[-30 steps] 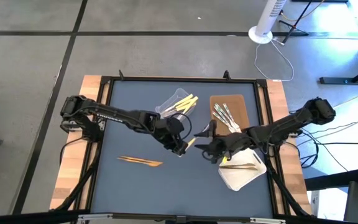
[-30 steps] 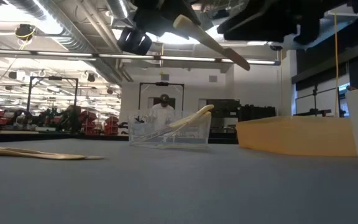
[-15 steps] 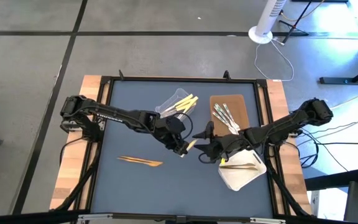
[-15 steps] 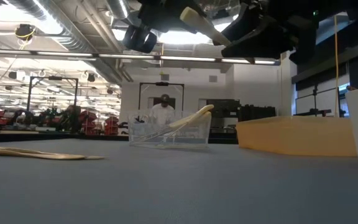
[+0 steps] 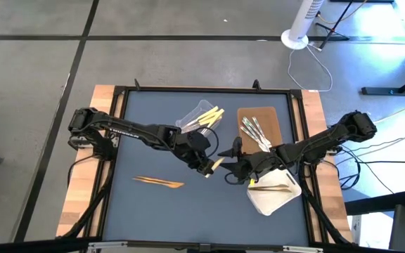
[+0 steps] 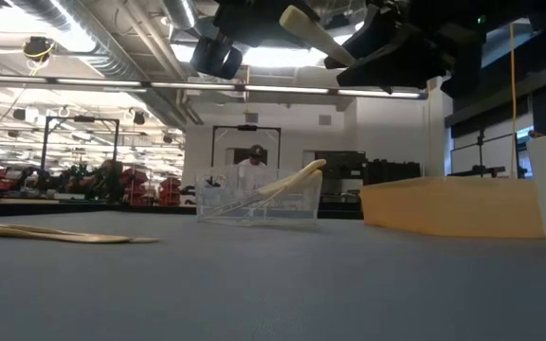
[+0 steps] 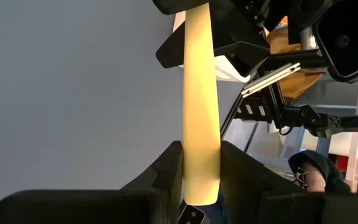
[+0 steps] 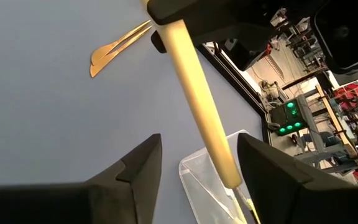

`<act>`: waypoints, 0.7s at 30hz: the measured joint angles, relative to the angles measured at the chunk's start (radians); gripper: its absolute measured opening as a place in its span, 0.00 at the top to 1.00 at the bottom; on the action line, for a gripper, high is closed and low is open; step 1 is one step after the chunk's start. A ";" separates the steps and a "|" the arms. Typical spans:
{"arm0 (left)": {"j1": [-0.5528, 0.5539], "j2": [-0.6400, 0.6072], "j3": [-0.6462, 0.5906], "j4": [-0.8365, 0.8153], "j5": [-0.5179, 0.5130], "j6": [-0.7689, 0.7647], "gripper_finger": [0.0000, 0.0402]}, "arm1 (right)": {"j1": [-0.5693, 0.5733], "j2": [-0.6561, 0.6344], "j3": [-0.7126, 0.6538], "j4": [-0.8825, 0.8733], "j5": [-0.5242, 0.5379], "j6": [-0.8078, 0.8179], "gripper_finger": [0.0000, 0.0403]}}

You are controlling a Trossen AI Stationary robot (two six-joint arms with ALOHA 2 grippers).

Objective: Sort silverware by color (type)
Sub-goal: Put the yellow knife into the transparent bin

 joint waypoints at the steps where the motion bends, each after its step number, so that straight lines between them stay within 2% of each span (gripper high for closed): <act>1: 0.000 0.000 0.000 0.000 0.000 0.000 0.80 | 0.000 0.000 0.000 0.000 0.000 0.000 0.53; 7: 0.000 0.000 0.000 0.000 0.000 -0.001 0.80 | 0.000 0.000 0.000 0.000 0.000 0.000 0.65; 21: 0.000 0.000 0.000 0.005 -0.005 0.004 0.76 | 0.000 0.000 0.000 -0.002 -0.001 0.000 0.87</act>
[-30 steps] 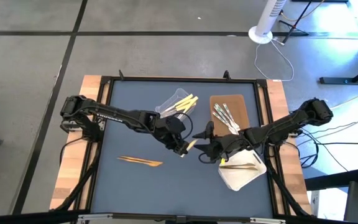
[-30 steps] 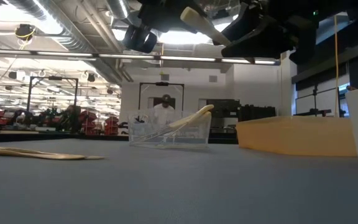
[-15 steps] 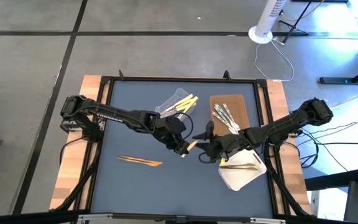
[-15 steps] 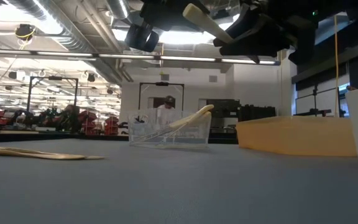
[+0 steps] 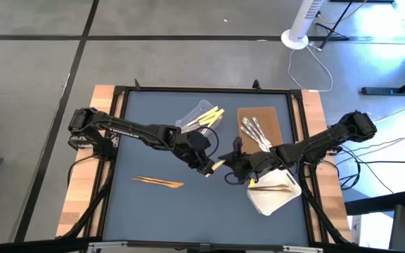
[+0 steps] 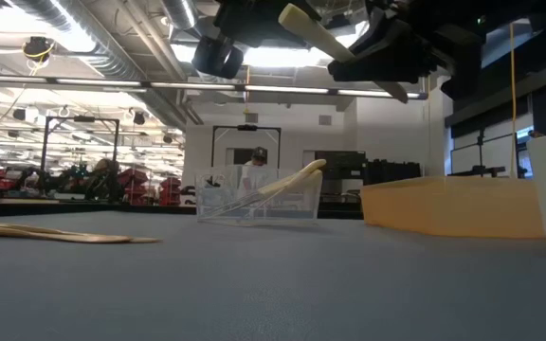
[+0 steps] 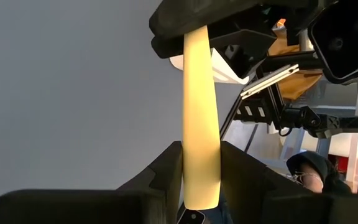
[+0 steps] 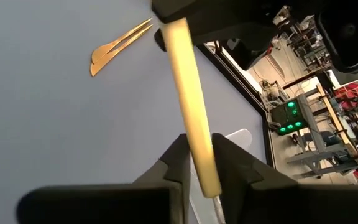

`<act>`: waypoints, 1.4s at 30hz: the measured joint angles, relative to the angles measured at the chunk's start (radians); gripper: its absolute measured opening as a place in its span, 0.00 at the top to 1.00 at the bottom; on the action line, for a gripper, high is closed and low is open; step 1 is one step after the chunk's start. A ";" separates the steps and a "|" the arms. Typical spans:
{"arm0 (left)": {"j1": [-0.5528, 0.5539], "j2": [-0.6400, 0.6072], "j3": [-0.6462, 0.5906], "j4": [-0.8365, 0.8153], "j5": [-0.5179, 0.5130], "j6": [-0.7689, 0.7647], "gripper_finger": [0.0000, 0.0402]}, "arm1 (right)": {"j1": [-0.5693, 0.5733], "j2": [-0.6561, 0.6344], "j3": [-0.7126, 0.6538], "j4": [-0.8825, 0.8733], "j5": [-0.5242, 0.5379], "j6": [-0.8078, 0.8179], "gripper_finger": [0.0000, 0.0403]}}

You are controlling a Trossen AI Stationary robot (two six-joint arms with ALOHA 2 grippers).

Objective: Sort silverware by color (type)
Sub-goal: Put the yellow knife into the transparent bin

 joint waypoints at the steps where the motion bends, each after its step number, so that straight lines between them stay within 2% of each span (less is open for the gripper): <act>1: 0.000 0.000 0.000 0.000 0.000 0.000 0.76 | 0.000 0.000 0.000 -0.001 0.000 0.000 0.89; 7: 0.000 0.000 0.000 -0.002 0.002 -0.001 0.76 | 0.002 0.000 -0.001 -0.013 -0.007 -0.008 0.98; 19: 0.027 -0.003 0.000 -0.005 0.048 0.000 0.76 | 0.000 0.000 -0.001 -0.015 -0.037 0.000 0.99; 29: 0.068 -0.003 0.000 -0.050 0.149 0.007 0.76 | 0.000 0.000 0.002 -0.048 -0.044 0.008 0.99; 42: 0.052 -0.003 0.000 -0.087 0.125 0.109 0.76 | 0.000 0.000 0.003 -0.053 -0.051 0.004 0.99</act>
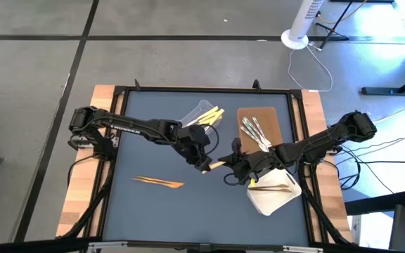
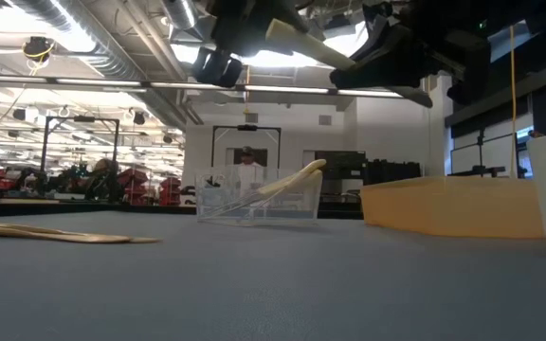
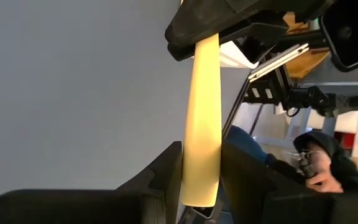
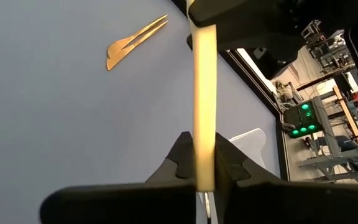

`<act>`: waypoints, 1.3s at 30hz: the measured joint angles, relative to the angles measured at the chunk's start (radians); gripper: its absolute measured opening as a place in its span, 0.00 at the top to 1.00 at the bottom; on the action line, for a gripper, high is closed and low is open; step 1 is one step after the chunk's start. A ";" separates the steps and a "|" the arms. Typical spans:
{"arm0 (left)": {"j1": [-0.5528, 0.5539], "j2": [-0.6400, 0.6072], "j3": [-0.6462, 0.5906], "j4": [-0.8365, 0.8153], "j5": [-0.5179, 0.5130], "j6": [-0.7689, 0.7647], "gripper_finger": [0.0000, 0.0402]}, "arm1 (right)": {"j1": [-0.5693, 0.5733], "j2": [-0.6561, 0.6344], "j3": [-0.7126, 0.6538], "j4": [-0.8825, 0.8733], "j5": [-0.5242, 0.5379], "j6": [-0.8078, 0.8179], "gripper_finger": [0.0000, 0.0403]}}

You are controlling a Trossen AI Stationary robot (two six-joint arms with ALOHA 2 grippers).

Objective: Sort silverware by color (type)
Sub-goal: Put the yellow knife into the transparent bin

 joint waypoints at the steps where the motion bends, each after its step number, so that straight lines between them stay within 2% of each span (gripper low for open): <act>1: 0.000 0.000 0.000 -0.008 0.000 0.016 0.76 | 0.000 0.000 0.000 0.000 0.000 0.000 0.99; 4: 0.000 0.000 0.000 -0.025 0.007 0.051 0.76 | 0.000 0.000 0.000 -0.003 0.003 -0.002 0.99; 10: -0.004 0.000 -0.002 -0.059 0.113 0.057 0.76 | 0.001 0.000 -0.004 -0.033 0.037 -0.006 0.99; 16: -0.014 0.000 -0.002 -0.100 0.087 0.058 0.76 | 0.001 0.000 -0.003 -0.035 0.037 -0.006 0.99; 22: -0.022 -0.006 -0.002 -0.182 0.071 0.171 0.76 | 0.001 0.000 -0.003 -0.029 0.037 -0.002 0.99; 25: -0.036 -0.022 -0.002 -0.249 0.017 0.233 0.76 | 0.001 0.000 -0.003 -0.028 0.037 0.020 0.99; 30: -0.069 -0.045 -0.002 -0.358 -0.138 0.360 0.76 | 0.001 0.000 -0.003 0.003 0.040 0.093 0.99; 39: -0.128 -0.047 -0.001 -0.359 -0.439 0.488 0.76 | -0.006 0.000 -0.003 0.143 0.127 0.262 0.99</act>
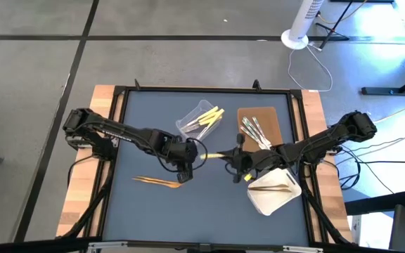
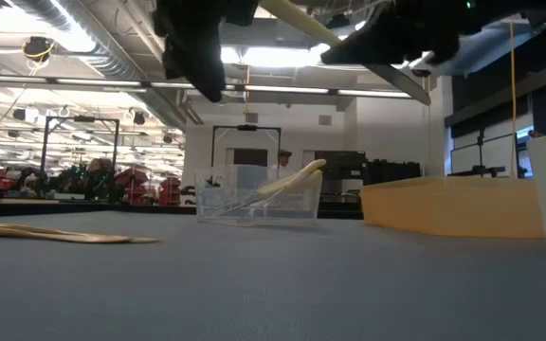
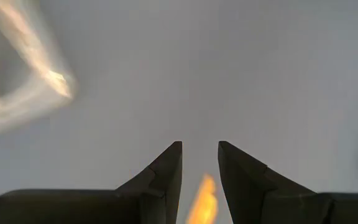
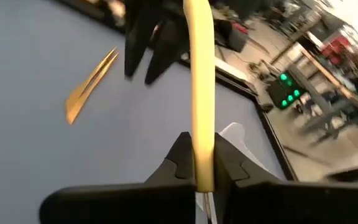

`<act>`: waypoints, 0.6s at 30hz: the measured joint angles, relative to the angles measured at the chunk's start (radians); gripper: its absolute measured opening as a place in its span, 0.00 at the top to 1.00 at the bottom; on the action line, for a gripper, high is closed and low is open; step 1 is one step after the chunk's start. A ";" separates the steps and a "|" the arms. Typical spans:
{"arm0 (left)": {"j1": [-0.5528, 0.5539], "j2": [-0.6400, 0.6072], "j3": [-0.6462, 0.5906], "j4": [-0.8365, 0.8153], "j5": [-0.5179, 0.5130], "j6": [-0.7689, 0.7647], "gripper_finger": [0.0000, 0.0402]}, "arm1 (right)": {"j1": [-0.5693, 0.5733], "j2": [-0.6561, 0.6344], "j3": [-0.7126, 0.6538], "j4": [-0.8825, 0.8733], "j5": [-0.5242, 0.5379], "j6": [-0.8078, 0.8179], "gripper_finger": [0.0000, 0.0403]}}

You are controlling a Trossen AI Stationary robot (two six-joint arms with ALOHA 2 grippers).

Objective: Sort silverware by color (type)
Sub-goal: Put the yellow knife into the transparent bin

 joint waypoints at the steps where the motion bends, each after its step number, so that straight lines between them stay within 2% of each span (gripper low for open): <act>1: -0.005 0.000 0.000 0.001 -0.051 0.001 0.76 | 0.000 0.000 0.000 0.012 0.019 0.034 0.99; 5: -0.027 0.000 0.000 0.004 -0.233 0.013 0.76 | 0.000 0.000 0.000 0.046 0.126 0.117 0.99; 8: -0.028 0.000 0.000 0.038 -0.238 0.062 0.76 | -0.001 0.000 0.000 0.069 0.142 0.145 0.99; 14: -0.024 0.000 0.000 0.224 -0.248 0.194 0.76 | -0.001 0.000 0.000 0.162 0.147 0.165 0.99; 18: -0.015 0.000 0.000 0.325 -0.291 0.262 0.76 | -0.001 0.000 0.000 0.231 0.148 0.165 0.99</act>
